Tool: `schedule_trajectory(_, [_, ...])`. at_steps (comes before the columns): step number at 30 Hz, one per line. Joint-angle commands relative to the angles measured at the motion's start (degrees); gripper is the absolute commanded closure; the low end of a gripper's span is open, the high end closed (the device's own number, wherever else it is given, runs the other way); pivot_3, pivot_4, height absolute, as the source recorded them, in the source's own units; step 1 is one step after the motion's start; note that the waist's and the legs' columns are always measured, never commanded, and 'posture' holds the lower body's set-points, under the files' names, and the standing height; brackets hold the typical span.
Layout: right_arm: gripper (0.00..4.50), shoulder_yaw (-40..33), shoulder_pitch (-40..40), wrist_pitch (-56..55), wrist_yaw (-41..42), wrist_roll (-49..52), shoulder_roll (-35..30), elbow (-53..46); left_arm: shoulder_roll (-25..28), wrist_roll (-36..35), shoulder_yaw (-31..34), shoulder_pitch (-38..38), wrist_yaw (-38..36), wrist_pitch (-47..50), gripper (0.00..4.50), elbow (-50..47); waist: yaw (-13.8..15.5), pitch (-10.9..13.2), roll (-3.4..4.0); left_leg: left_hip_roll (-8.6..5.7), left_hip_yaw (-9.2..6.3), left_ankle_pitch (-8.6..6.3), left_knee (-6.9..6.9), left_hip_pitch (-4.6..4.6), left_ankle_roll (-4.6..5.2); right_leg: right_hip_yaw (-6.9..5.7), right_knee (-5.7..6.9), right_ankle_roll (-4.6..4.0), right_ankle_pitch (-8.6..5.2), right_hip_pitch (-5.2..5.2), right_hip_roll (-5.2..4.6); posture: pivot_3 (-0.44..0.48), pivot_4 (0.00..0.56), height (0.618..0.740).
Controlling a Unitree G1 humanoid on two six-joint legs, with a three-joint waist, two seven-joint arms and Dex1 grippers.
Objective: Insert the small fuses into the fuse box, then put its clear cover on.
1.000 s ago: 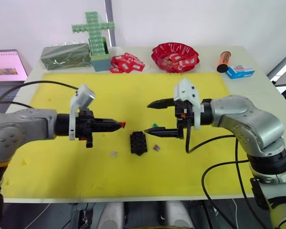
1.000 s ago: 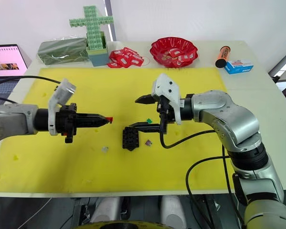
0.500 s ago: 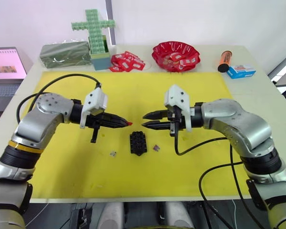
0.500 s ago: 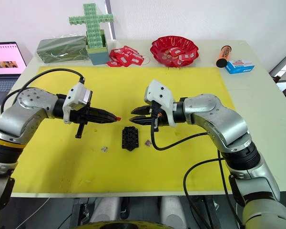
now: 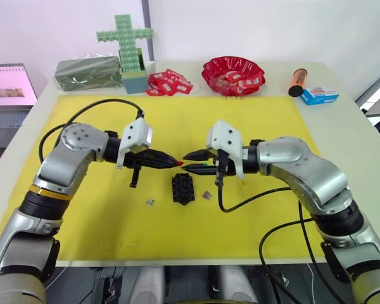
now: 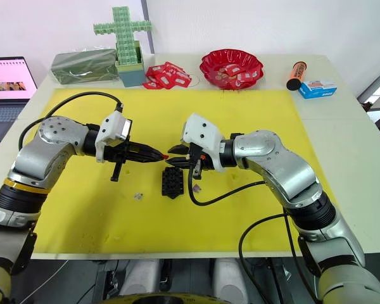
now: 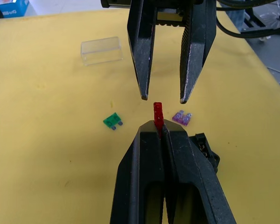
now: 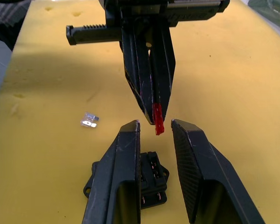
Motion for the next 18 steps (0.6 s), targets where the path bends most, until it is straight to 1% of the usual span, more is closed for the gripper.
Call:
schedule_trajectory(1, [3.44, -0.3, -0.7, -1.1, 0.0, -0.8, 0.4, -0.8, -0.4, -0.5, 2.1, -1.4, 0.1, 0.7, 4.5, -2.0, 0.1, 0.0, 0.0, 0.0, -0.01, 0.0, 0.02, 0.0, 0.0, 0.0, 0.01, 0.0, 0.0, 0.0, 0.0, 0.0, 0.15, 0.74])
schedule_trajectory(14, [3.44, -0.9, 0.3, -0.4, -0.2, -0.8, 1.7, 0.1, -0.4, -0.1, 2.1, -1.2, -0.9, 1.0, 4.5, -2.5, 0.1, 0.0, 0.0, 0.0, -0.05, -0.01, 0.17, 0.0, 0.01, -0.01, 0.1, 0.0, 0.0, 0.05, 0.01, 0.0, 0.15, 0.74])
schedule_trajectory(17, [3.94, -1.0, 0.5, -0.3, 0.4, -0.4, 1.5, -0.1, -0.4, -0.2, 2.1, -1.1, -1.2, 1.1, 4.5, -2.8, 0.0, 0.0, 0.0, 0.0, -0.05, -0.01, 0.19, 0.0, 0.02, -0.01, 0.12, 0.0, 0.0, 0.06, 0.01, 0.0, 0.15, 0.74])
schedule_trajectory(18, [4.28, -0.9, 0.6, -0.4, 0.5, -0.4, 1.4, -0.1, -0.5, -0.5, 2.3, -1.1, -1.3, 1.2, 4.5, -2.8, 0.0, 0.0, 0.0, 0.0, -0.05, -0.01, 0.2, 0.0, 0.02, -0.01, 0.13, 0.0, 0.0, 0.06, 0.01, 0.0, 0.15, 0.74])
